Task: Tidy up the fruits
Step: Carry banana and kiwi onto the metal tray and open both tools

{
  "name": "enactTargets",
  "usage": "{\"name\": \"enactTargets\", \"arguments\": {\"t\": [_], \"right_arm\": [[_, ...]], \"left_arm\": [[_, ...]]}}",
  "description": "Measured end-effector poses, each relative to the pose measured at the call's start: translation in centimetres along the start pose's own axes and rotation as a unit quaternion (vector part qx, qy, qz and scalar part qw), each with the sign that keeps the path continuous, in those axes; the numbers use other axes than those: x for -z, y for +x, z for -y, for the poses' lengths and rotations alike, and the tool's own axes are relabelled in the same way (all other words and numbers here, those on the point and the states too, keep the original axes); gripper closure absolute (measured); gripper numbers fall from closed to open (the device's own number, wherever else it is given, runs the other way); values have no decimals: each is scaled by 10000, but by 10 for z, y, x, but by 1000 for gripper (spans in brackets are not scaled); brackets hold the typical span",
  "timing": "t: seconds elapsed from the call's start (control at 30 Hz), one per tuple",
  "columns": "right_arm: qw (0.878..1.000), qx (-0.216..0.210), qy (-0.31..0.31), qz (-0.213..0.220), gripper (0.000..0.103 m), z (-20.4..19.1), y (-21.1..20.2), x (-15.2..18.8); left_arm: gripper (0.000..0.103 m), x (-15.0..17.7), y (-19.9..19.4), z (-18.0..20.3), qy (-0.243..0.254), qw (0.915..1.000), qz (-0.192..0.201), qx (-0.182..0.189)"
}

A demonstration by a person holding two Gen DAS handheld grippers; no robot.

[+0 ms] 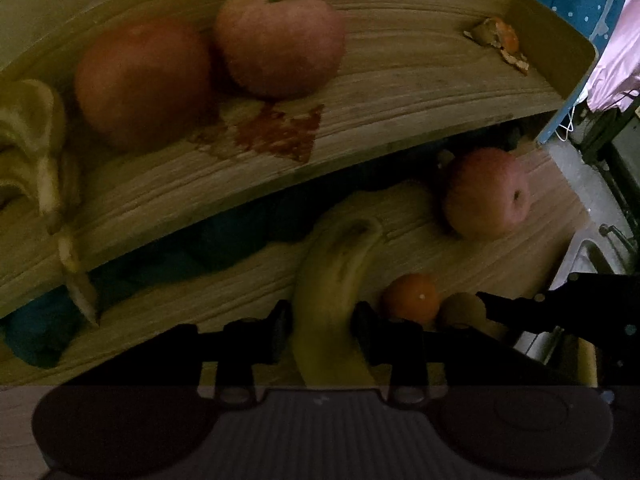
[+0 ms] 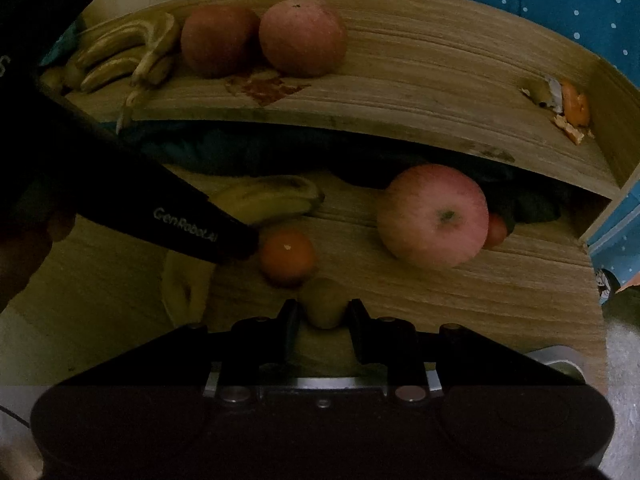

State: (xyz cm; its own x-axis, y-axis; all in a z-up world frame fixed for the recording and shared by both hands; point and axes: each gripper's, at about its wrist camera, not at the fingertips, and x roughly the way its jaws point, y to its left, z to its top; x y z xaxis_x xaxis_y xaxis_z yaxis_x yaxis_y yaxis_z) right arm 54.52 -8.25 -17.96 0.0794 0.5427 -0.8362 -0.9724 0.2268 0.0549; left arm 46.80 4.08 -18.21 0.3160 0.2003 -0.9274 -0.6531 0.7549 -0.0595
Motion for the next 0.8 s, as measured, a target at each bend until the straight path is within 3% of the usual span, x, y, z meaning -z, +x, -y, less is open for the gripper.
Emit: {"name": "enactTargets", "arguments": {"t": [0.43, 0.8], "right_arm": [[9991, -45, 362, 223, 74, -33, -22, 19], [9961, 49, 654, 583, 74, -61, -55, 34]], "left_arm": [[66, 47, -27, -39, -493, 9981, -293, 204], [66, 66, -66, -43, -369, 9982, -141, 444]]}}
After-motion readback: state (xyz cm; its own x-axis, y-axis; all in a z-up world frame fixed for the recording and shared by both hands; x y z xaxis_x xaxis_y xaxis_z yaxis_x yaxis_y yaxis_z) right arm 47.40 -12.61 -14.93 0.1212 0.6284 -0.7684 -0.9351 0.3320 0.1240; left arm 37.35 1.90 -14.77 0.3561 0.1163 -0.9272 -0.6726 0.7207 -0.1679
